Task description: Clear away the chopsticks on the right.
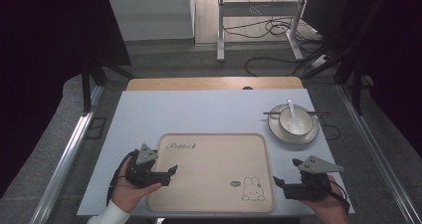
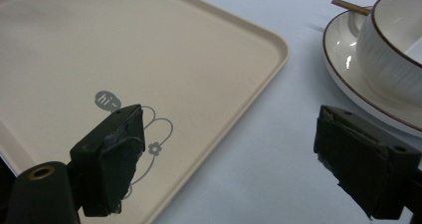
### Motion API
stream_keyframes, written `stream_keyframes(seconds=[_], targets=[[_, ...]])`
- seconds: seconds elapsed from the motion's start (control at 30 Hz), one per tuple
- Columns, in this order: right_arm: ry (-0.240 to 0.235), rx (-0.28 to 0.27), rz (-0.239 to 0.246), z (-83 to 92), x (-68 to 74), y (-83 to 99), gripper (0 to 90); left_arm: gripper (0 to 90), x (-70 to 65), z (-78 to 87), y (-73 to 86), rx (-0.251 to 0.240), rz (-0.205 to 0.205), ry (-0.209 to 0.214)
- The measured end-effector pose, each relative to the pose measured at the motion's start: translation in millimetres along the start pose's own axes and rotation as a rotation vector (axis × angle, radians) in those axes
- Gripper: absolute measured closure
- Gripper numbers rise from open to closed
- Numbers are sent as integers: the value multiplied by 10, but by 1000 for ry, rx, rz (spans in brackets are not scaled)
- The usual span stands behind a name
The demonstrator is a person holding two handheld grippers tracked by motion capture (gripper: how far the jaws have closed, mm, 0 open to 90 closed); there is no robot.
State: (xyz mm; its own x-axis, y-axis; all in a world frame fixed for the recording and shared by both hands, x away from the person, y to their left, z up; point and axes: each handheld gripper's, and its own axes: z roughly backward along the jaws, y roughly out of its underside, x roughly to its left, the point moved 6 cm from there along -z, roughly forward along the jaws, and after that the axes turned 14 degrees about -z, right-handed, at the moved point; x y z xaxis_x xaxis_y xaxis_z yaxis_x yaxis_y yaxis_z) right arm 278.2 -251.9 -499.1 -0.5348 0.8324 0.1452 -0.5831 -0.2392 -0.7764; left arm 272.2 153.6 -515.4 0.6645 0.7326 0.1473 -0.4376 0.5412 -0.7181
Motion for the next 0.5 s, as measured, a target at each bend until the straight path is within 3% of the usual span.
stream_keyframes(seconds=[0.5], targets=[[-14, 40, 34, -43, 26, -19, 149, 148, -17, 43, 95, 2, -2, 10]])
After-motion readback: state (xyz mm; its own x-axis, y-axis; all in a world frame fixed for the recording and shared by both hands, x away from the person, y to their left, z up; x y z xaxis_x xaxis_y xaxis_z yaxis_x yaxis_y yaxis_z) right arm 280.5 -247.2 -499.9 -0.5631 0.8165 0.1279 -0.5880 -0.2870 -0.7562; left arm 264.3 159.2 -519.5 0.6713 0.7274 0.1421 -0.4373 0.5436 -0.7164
